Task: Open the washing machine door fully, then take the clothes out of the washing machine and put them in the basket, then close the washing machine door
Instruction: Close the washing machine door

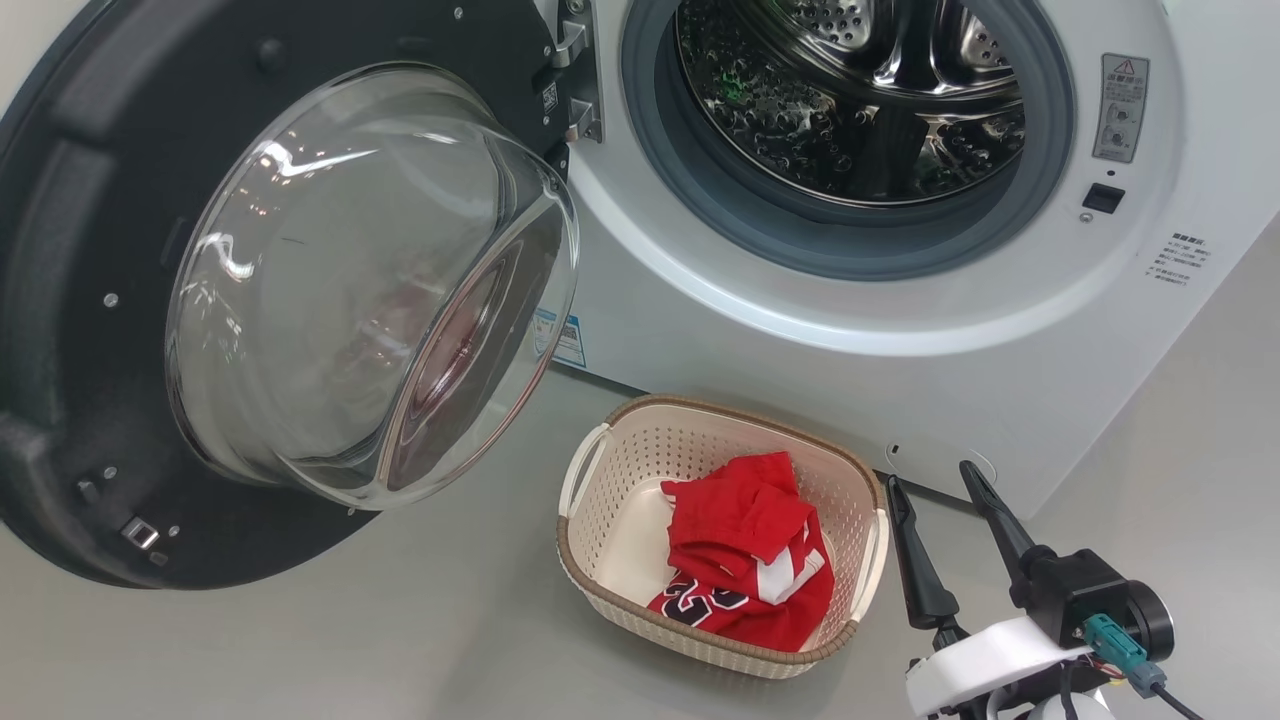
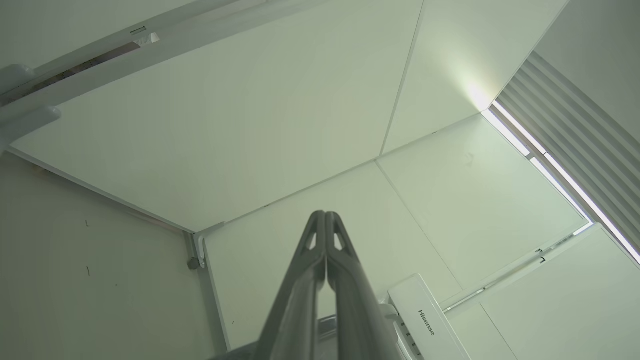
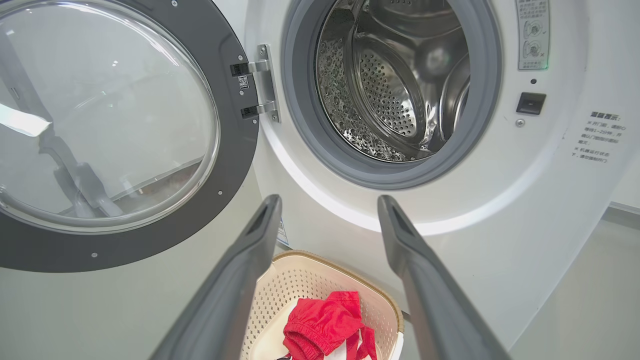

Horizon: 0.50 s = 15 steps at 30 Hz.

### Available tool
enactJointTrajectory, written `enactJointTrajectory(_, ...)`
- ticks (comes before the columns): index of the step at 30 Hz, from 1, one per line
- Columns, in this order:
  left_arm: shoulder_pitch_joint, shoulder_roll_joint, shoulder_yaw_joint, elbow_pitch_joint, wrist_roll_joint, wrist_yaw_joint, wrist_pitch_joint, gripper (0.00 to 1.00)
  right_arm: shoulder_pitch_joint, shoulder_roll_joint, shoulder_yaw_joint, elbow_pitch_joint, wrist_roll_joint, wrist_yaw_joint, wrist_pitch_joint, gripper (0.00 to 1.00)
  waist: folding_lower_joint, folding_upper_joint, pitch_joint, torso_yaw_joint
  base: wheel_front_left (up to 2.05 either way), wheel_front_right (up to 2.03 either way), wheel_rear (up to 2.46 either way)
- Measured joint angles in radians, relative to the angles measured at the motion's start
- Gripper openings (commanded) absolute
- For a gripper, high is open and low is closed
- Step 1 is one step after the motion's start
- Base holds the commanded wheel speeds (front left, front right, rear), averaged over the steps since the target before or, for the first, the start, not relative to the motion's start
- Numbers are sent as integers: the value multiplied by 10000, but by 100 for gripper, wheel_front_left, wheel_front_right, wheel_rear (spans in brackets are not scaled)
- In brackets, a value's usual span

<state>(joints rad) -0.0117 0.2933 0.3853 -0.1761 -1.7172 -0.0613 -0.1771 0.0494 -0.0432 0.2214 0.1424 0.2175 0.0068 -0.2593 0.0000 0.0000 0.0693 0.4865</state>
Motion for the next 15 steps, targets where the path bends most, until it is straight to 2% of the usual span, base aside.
enactJointTrajectory(3,-105,272,-297,800,-280,274,585,0,-15,-2,6,13,0,10,0,100,0,0,59,-13,0,0,0)
enactJointTrajectory(8,-291,479,-884,1664,-754,470,1402,0,-45,-2,44,52,-19,19,0,100,0,0,101,-53,0,0,0)
enactJointTrajectory(15,-359,727,-1168,2299,-1062,489,2182,0,-151,-4,65,67,-102,94,0,100,1,0,182,-143,0,0,0)
